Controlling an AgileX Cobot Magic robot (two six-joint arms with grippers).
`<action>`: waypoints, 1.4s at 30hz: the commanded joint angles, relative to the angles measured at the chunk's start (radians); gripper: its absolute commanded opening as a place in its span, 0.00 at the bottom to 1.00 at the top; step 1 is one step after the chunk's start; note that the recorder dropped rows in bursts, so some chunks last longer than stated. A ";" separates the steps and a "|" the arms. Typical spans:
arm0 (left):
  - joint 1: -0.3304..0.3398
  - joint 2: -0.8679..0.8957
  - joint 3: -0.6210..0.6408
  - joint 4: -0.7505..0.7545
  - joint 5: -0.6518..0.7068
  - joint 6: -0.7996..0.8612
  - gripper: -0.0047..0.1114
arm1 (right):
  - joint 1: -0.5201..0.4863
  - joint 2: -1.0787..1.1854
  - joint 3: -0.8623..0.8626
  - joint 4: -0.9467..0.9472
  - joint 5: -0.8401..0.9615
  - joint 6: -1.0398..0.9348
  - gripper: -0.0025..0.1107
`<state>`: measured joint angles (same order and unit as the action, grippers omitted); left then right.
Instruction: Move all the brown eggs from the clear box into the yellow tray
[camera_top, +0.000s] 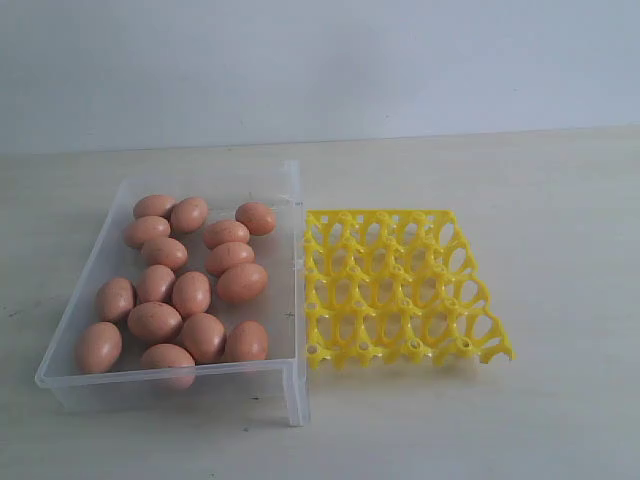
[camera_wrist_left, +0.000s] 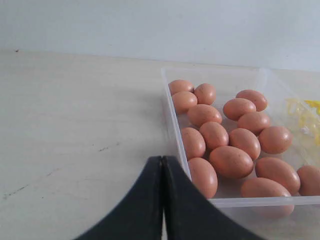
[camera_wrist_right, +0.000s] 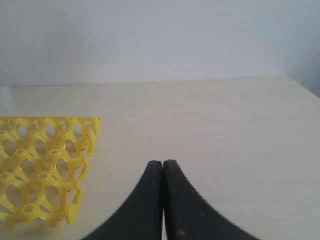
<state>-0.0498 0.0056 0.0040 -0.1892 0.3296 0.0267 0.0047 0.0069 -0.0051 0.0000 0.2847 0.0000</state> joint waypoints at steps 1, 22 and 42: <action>0.001 -0.006 -0.004 -0.007 -0.010 0.002 0.04 | -0.005 -0.007 0.005 -0.007 -0.003 0.000 0.02; 0.001 -0.006 -0.004 -0.007 -0.010 0.002 0.04 | -0.005 -0.007 0.005 -0.007 0.001 0.000 0.02; 0.001 -0.006 -0.004 -0.007 -0.010 0.002 0.04 | 0.106 0.568 -0.631 -0.011 0.402 -0.051 0.02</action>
<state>-0.0498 0.0056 0.0040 -0.1892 0.3296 0.0267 0.0912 0.5150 -0.5960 -0.0502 0.6526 -0.0401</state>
